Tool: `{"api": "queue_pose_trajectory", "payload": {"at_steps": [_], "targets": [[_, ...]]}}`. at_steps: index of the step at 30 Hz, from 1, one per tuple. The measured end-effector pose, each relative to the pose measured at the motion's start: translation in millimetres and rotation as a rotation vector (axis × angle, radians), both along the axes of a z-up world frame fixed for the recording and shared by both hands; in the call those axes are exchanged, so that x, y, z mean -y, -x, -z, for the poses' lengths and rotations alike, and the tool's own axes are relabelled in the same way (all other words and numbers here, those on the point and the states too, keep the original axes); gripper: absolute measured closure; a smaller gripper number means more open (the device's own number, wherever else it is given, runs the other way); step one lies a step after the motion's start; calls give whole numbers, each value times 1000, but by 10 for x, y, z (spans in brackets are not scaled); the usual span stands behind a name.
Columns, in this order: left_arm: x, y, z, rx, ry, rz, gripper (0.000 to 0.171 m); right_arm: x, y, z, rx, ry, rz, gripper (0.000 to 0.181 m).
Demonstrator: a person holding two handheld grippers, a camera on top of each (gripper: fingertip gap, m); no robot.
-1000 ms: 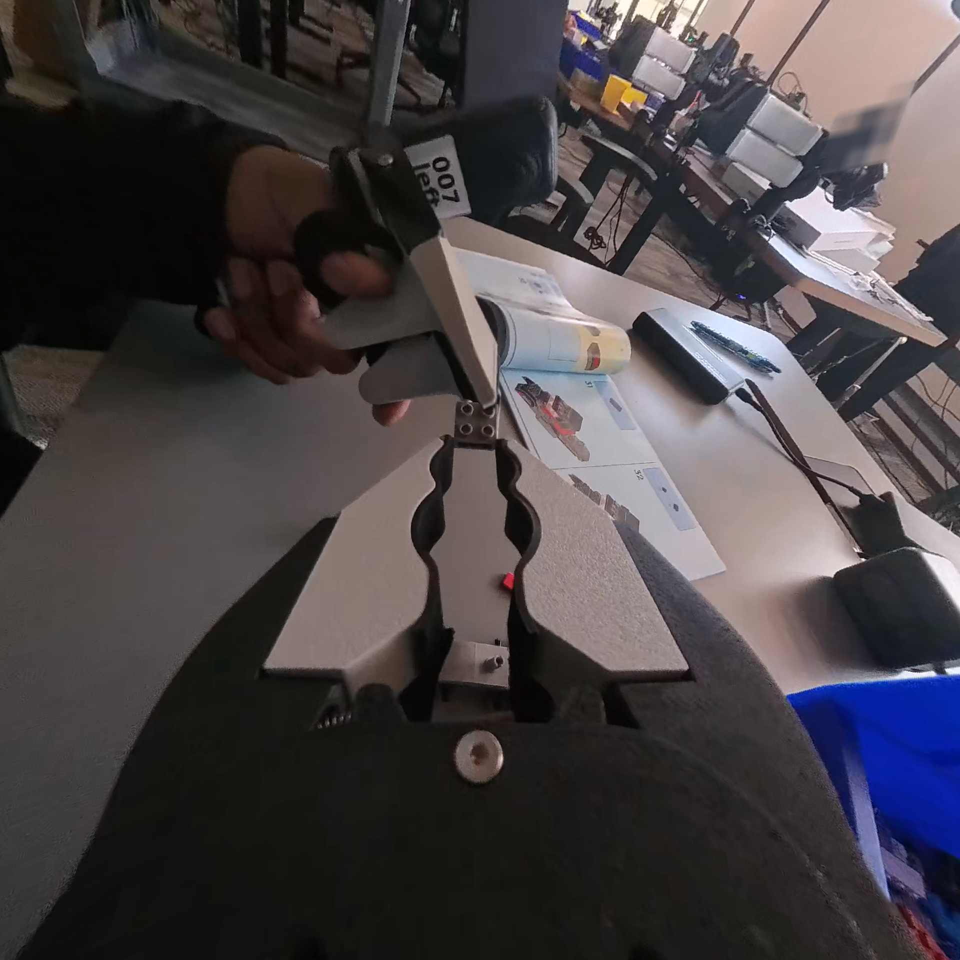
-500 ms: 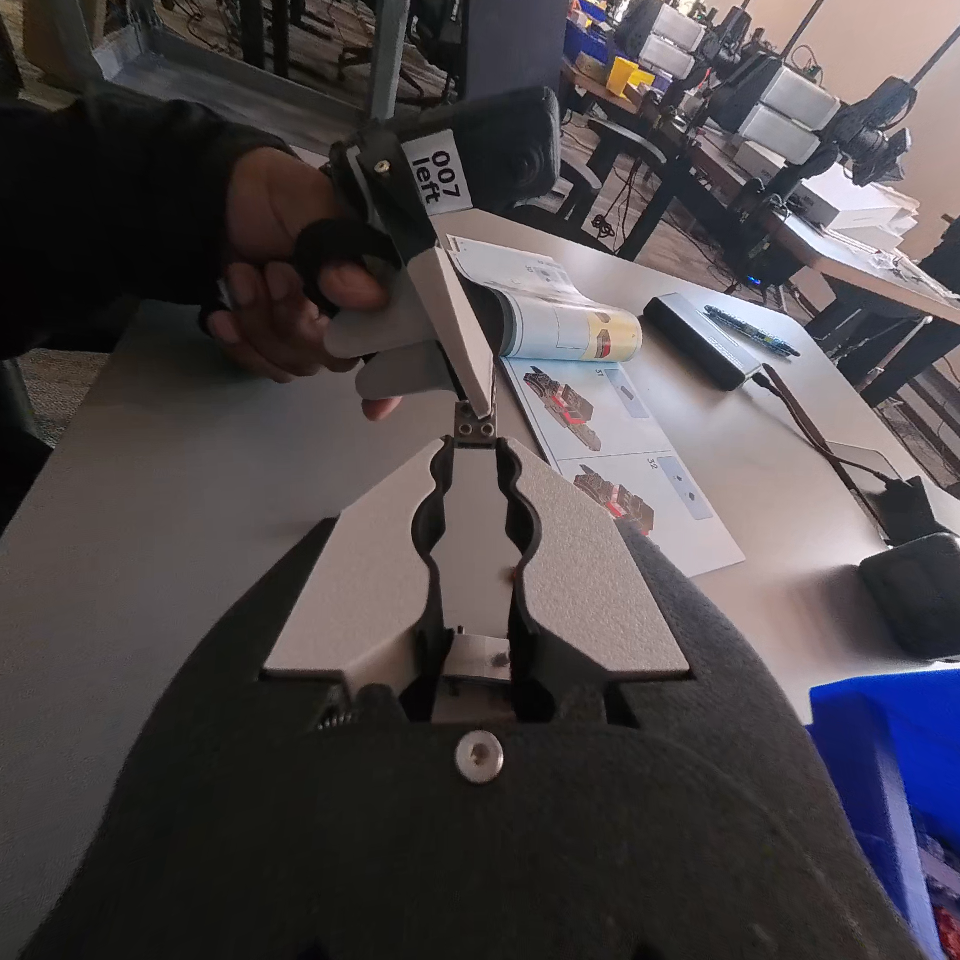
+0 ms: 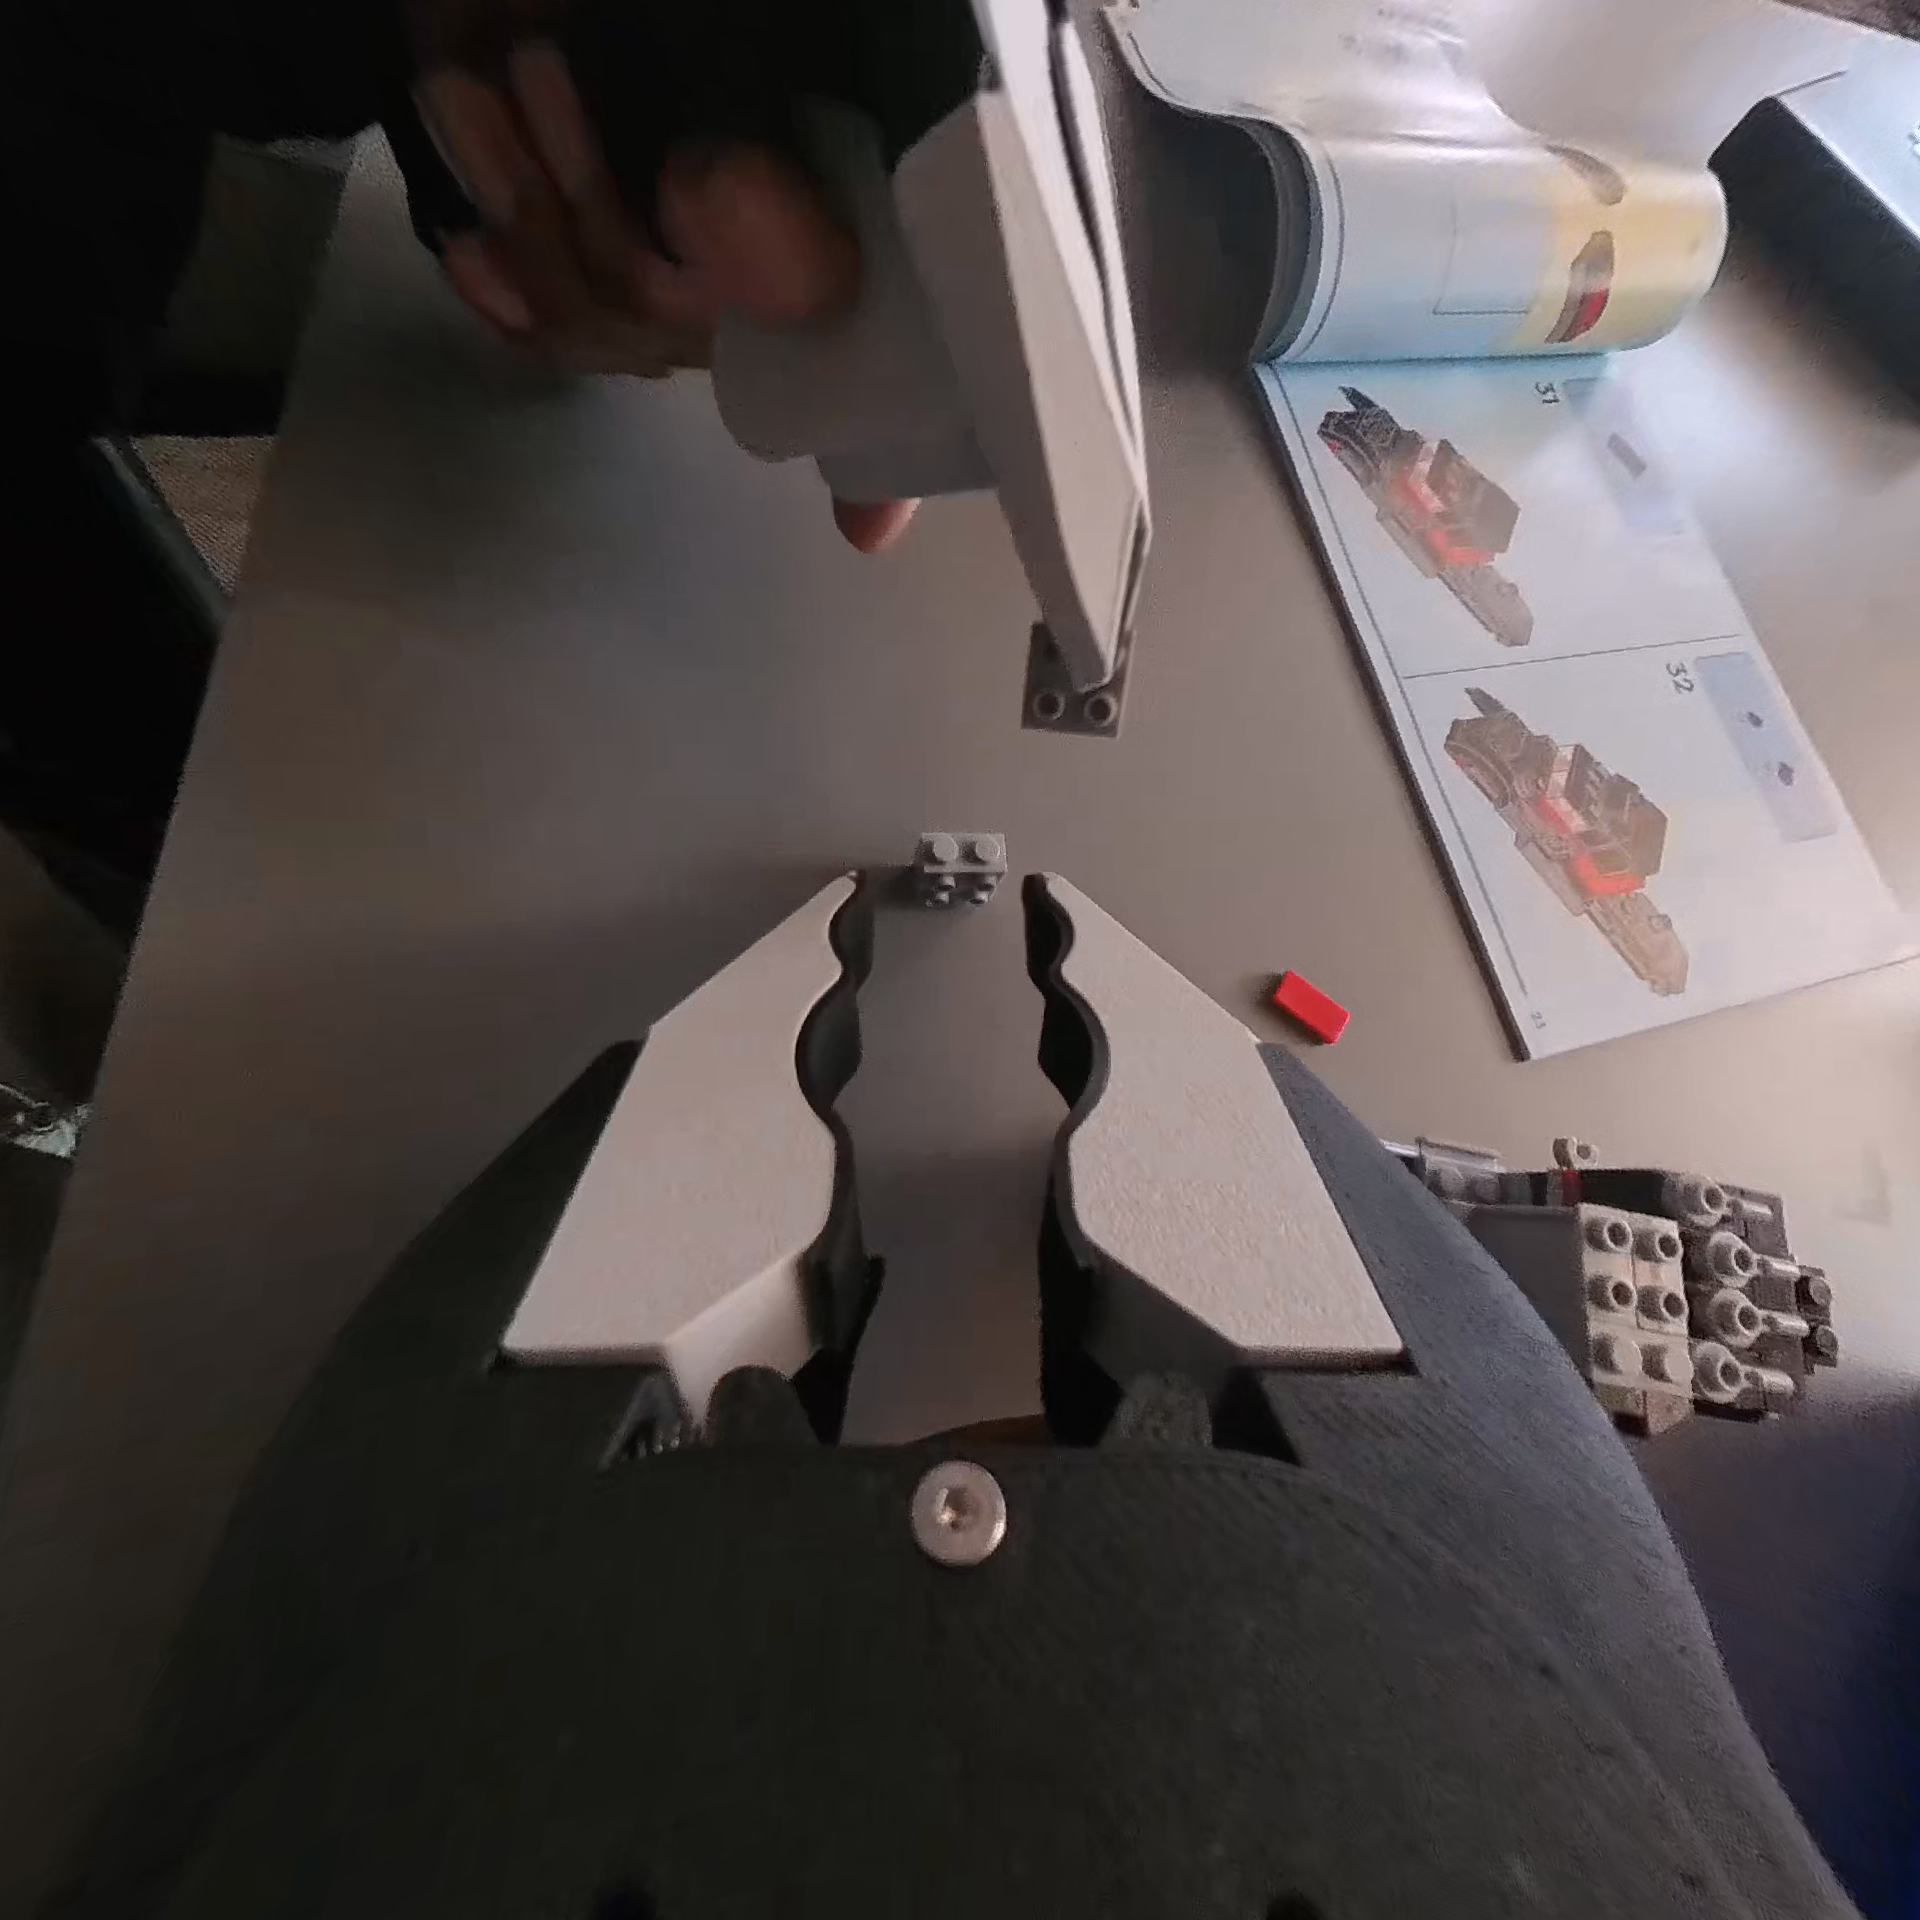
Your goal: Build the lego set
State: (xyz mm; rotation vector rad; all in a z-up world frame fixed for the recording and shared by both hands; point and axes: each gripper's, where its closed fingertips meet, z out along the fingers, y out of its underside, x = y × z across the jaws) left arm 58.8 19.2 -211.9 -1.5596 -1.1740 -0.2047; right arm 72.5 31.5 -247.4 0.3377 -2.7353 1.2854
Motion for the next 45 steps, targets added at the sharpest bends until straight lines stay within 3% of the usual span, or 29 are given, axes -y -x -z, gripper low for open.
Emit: {"api": "queue_pose_trajectory", "payload": {"at_steps": [7,14,17,23,26,45], "targets": [[23,-84,92,23,63,29,161,97,3,58,-41,-35,20,162],[42,-105,143,33,105,30,161,183,18,75,-28,-46,62,154],[72,-106,141,32,105,23,161,150,13,73,35,-50,47,146],[61,-117,166,44,103,32,161,142,4,111,135,-90,0,150],[51,-114,176,48,105,31,161,186,42,107,115,-83,12,163],[149,-18,122,3,198,-65,161,294,144,-64,-118,50,48,165]]}}
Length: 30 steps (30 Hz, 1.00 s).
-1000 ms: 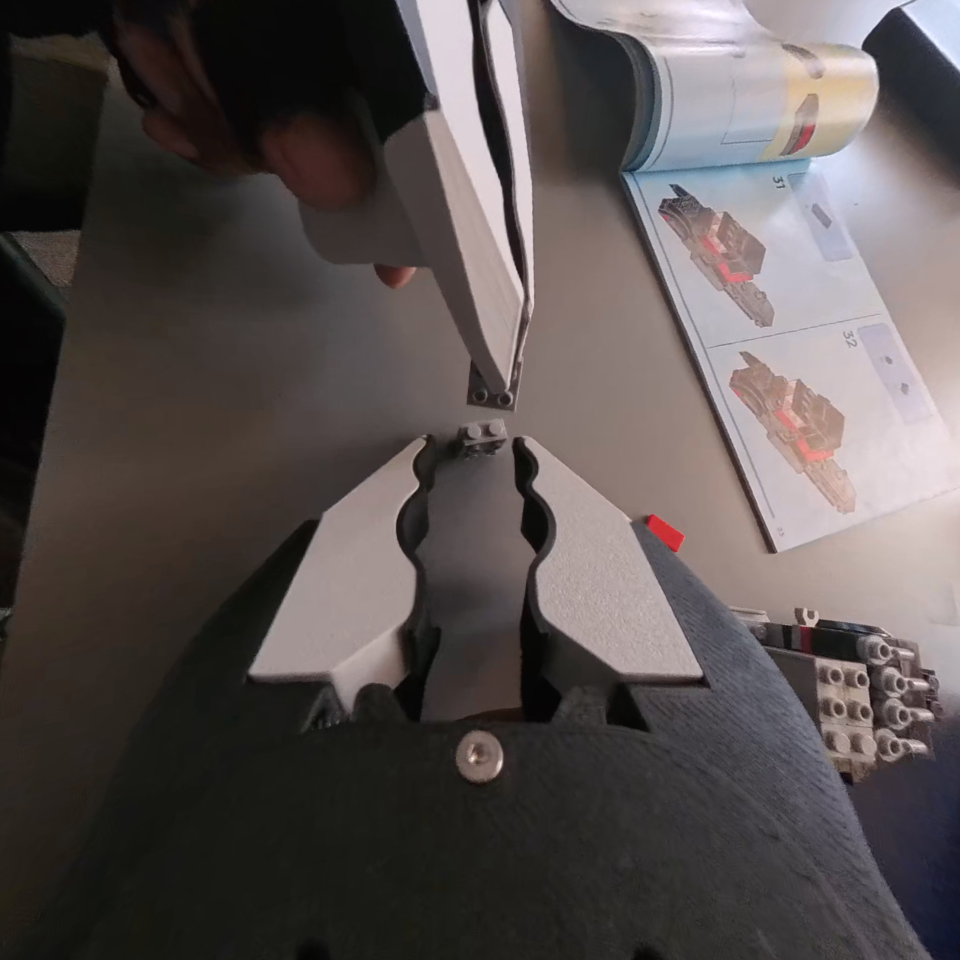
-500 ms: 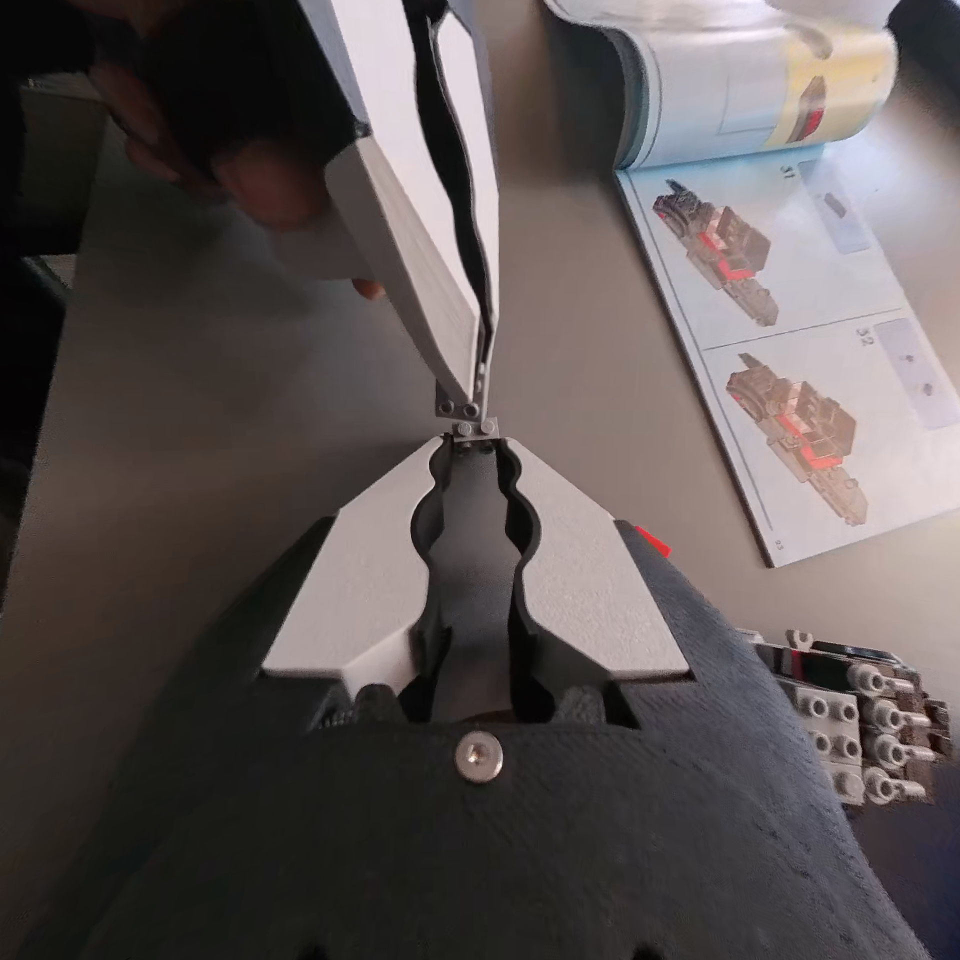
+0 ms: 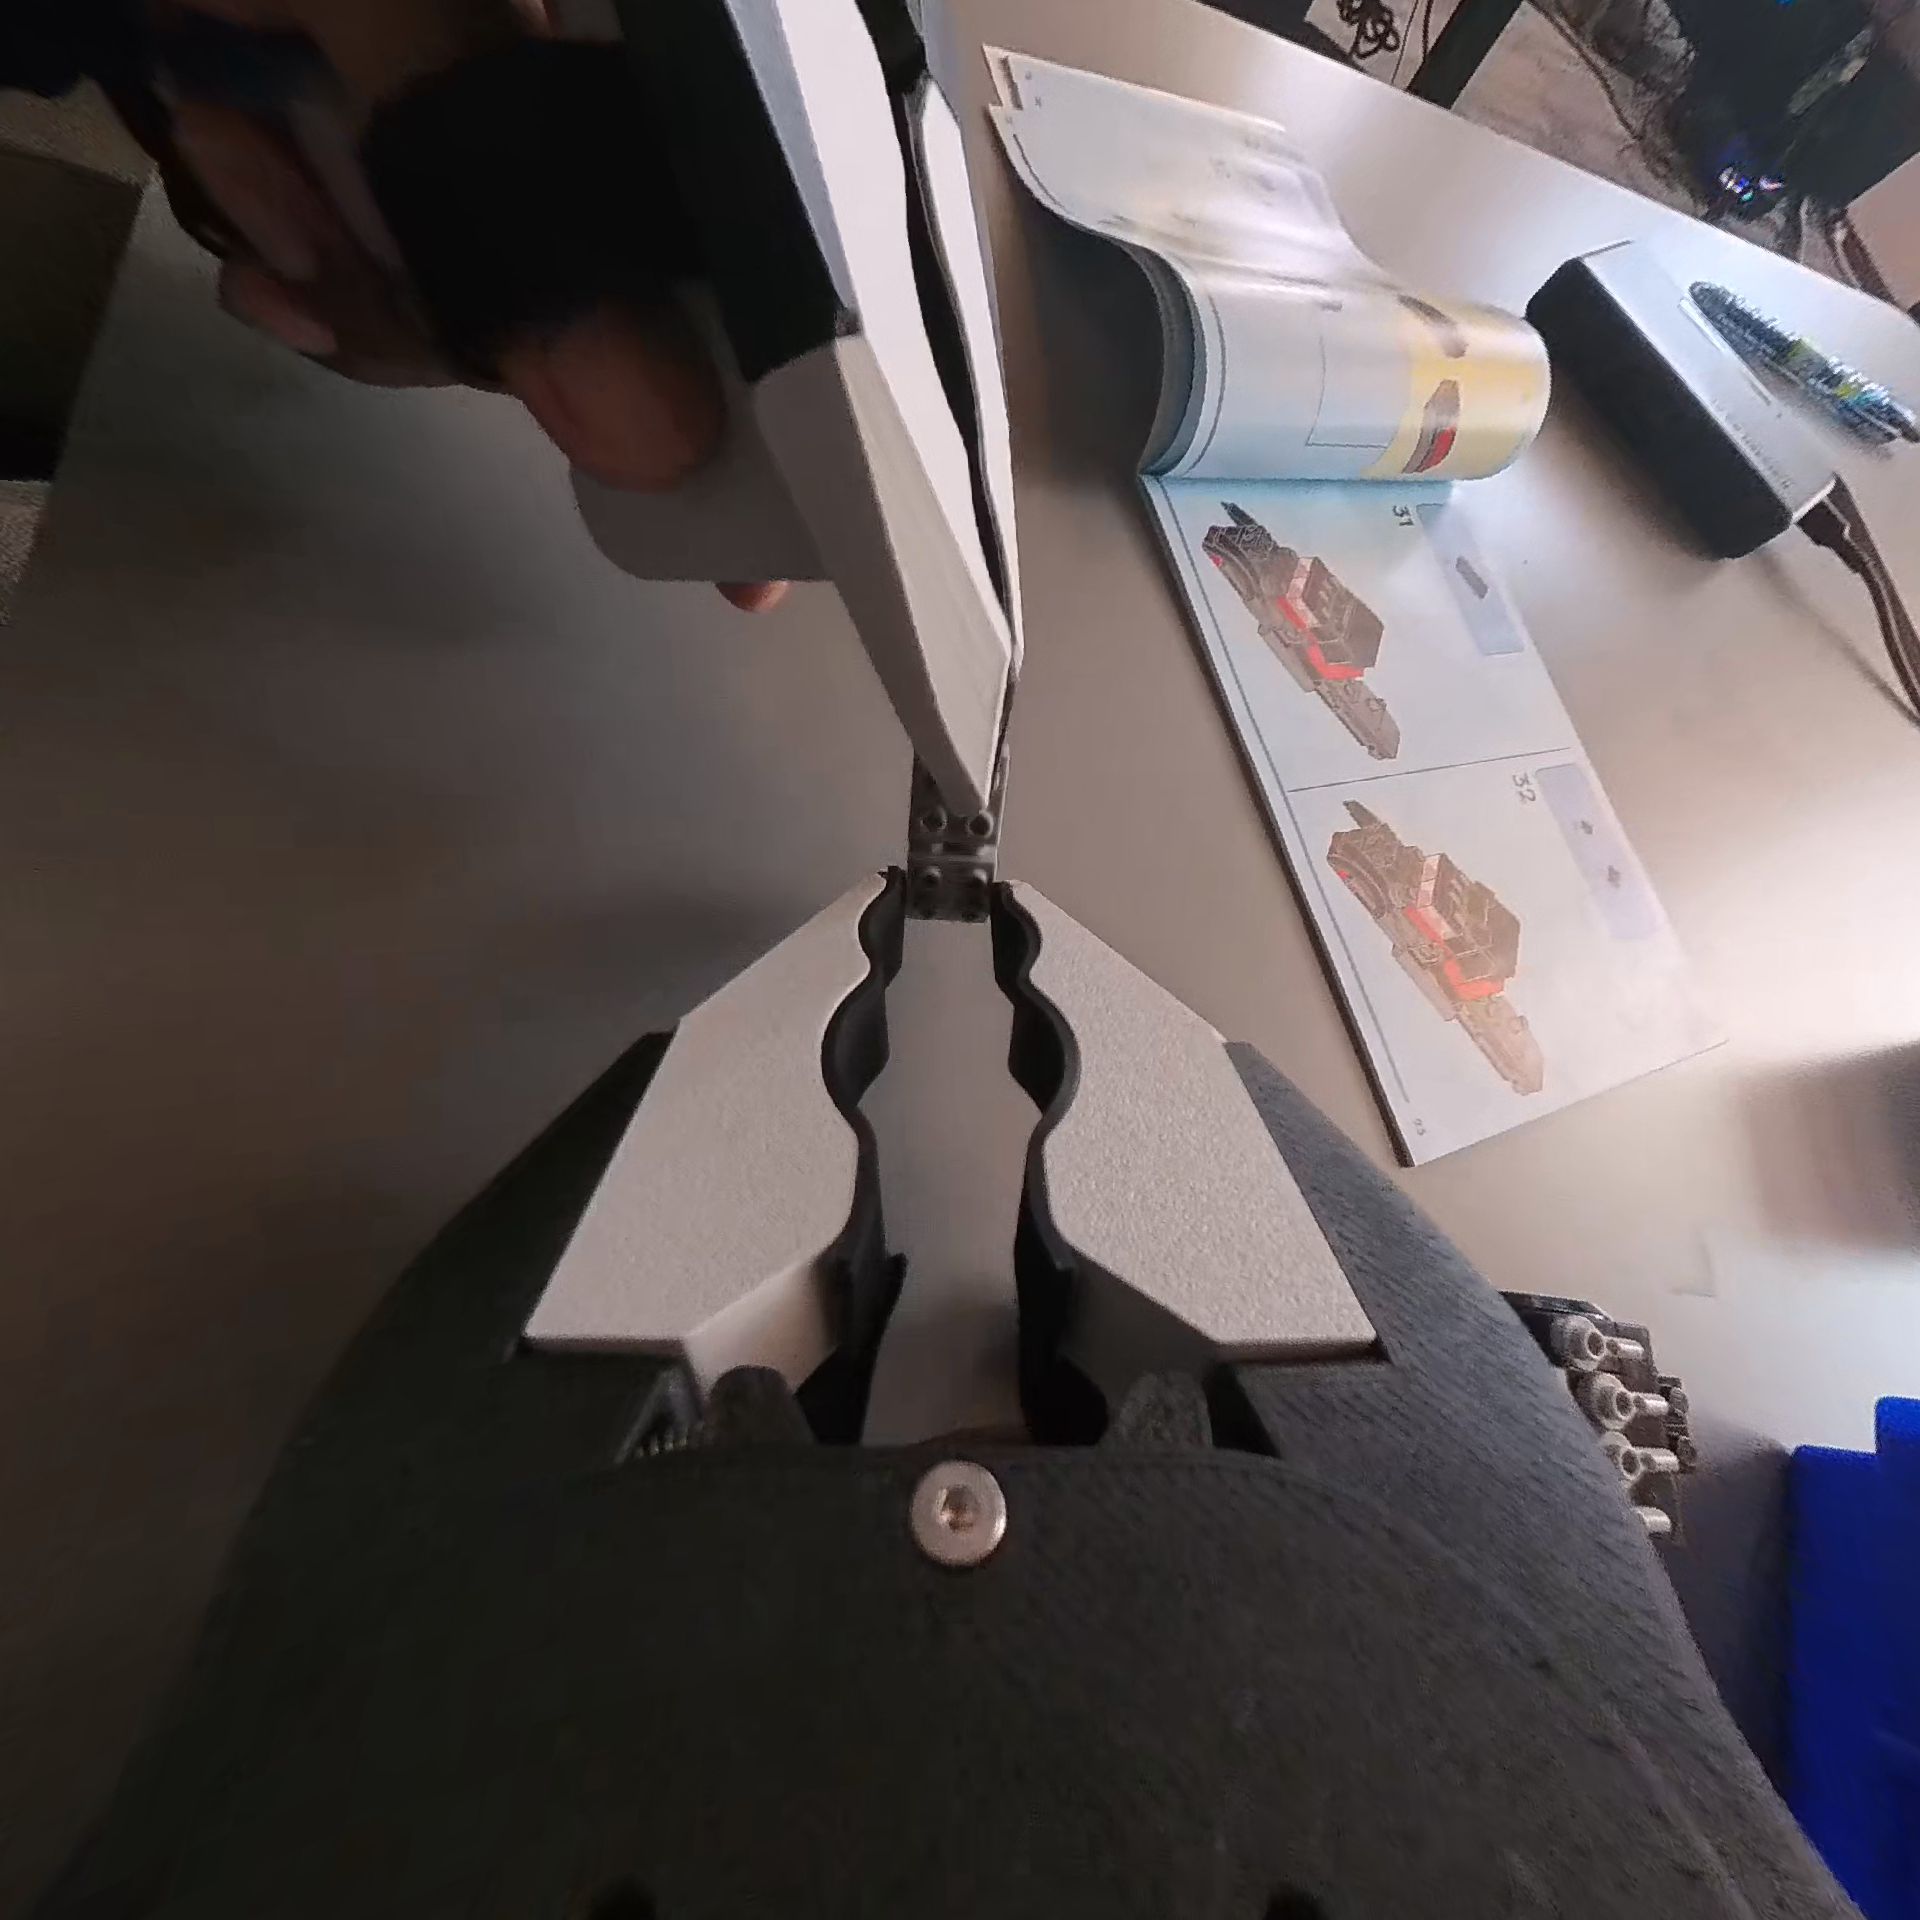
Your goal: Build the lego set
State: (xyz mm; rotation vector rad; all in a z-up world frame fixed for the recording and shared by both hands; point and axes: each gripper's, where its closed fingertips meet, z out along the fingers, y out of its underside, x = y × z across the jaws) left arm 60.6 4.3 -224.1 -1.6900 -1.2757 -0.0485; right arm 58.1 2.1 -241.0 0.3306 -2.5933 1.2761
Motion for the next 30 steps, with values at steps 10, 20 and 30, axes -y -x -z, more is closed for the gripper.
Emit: {"api": "queue_pose_trajectory", "payload": {"at_steps": [10,20,30], "targets": [[-8,22,-8,4,-66,7,161,-11,20,-19,-10,19,0,165],[-16,39,5,5,-73,5,161,-10,35,-1,3,10,7,165],[-9,48,1,-14,-25,-6,161,7,46,-15,-14,8,29,166]]}}
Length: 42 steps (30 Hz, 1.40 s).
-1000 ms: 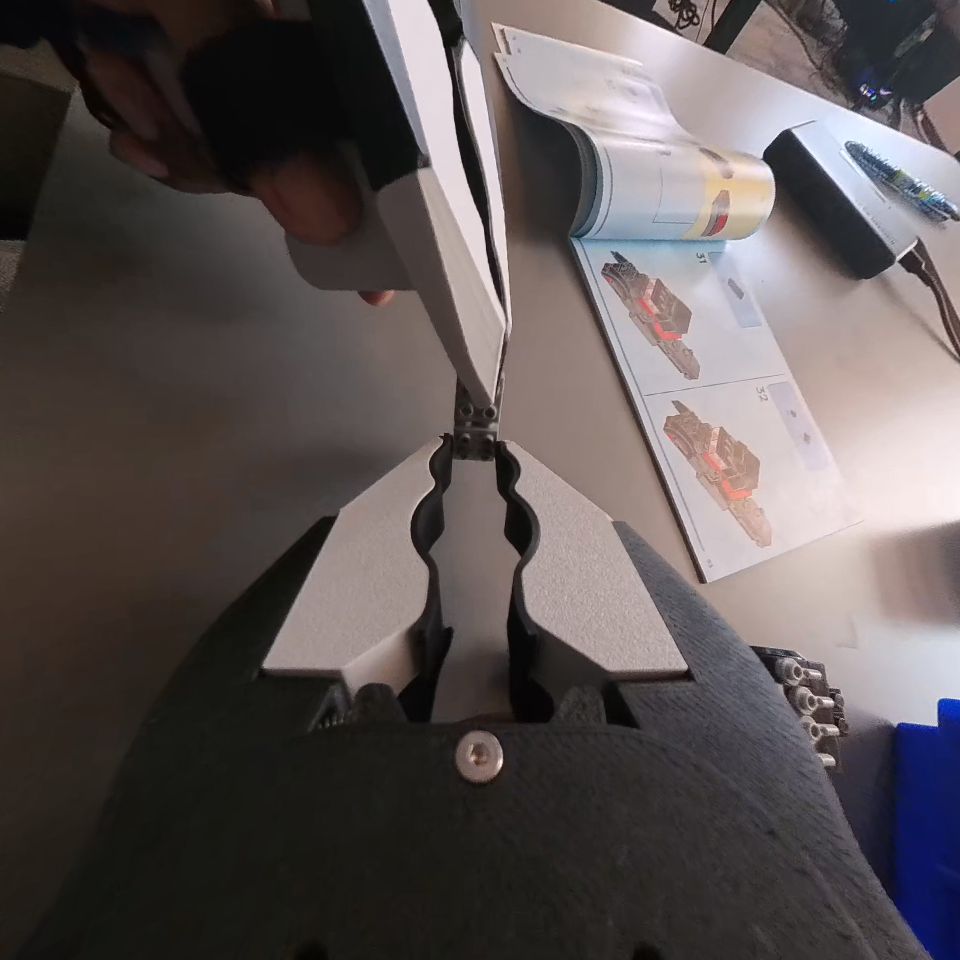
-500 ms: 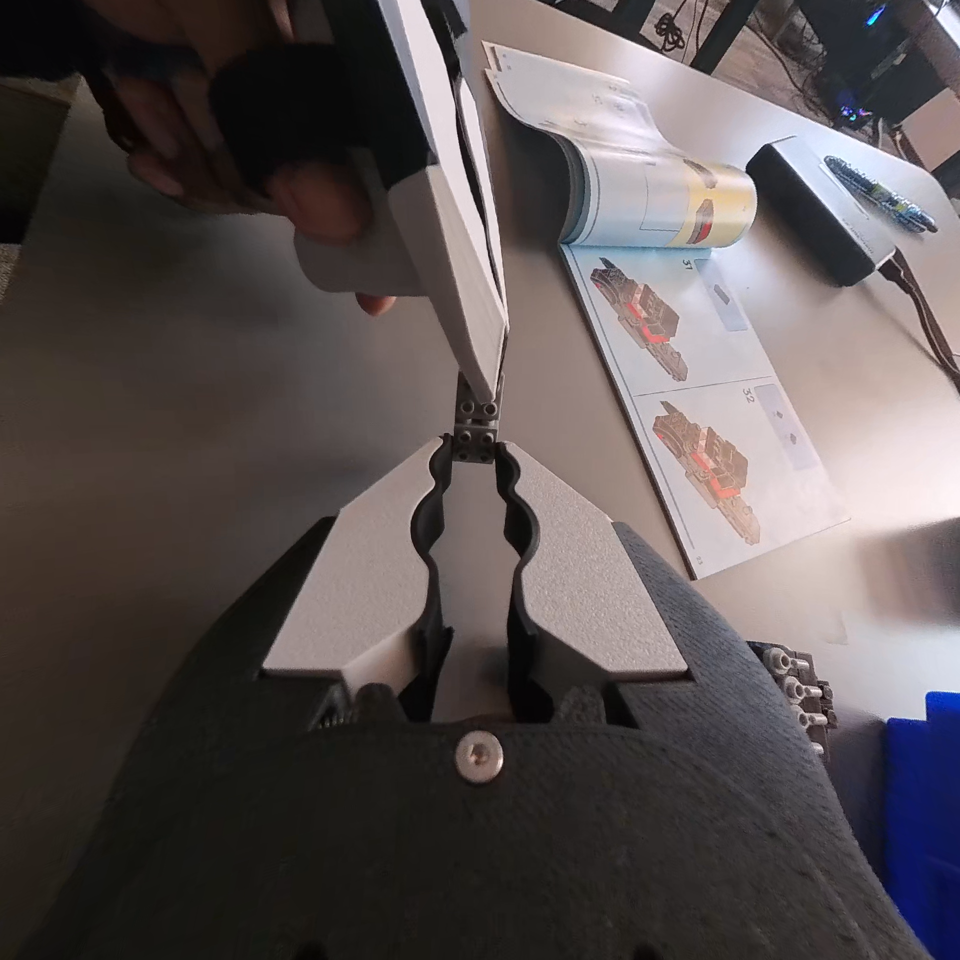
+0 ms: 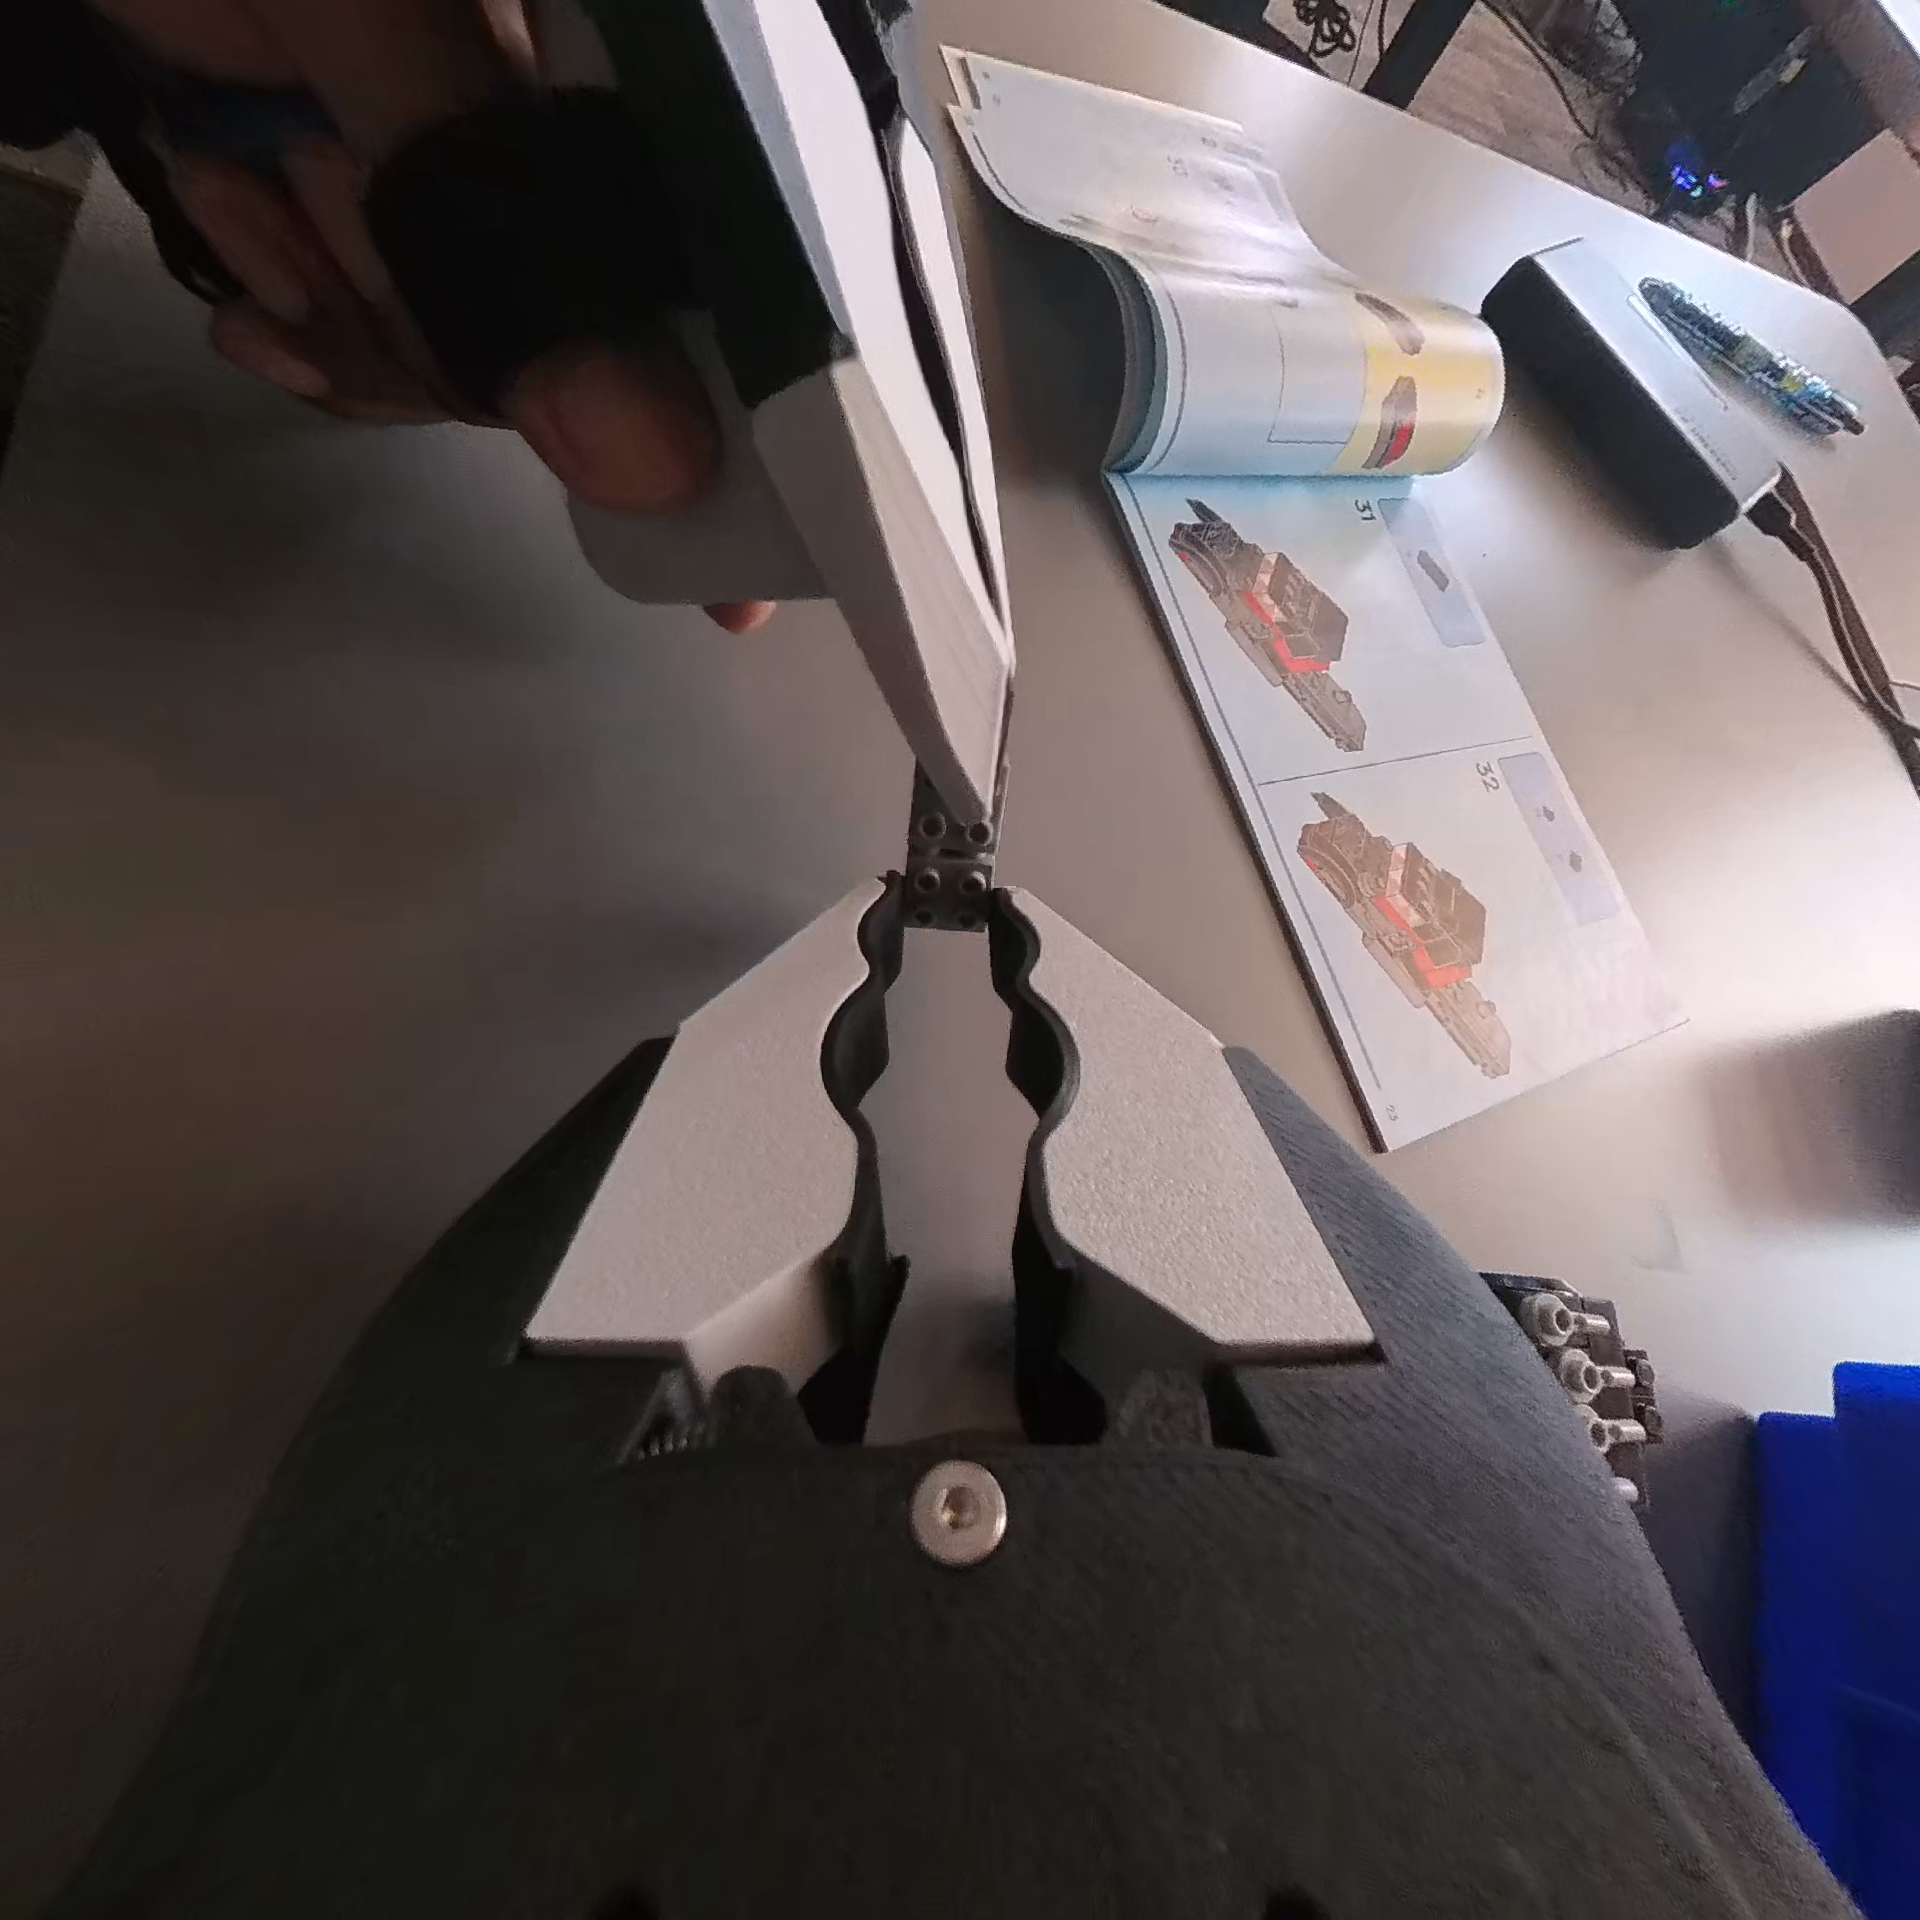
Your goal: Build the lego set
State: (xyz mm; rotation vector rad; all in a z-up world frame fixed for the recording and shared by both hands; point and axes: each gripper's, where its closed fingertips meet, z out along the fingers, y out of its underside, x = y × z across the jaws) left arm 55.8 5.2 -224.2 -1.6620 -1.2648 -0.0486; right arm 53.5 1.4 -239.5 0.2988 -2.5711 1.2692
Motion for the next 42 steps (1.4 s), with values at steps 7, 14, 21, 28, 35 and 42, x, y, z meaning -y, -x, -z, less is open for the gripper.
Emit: {"api": "queue_pose_trajectory", "payload": {"at_steps": [7,14,21,28,35,42], "targets": [[11,48,-6,-23,43,-35,160,19,42,-5,-8,-1,51,166],[12,87,12,-57,131,-57,160,25,73,9,56,3,96,166],[17,72,40,-66,189,-44,160,31,65,30,37,-11,84,167],[17,55,87,-89,295,-21,159,35,53,70,19,-38,73,167],[39,37,133,-110,395,3,160,47,22,96,-7,-57,49,167],[42,35,113,-58,209,1,159,49,16,70,-3,-37,36,167]]}}
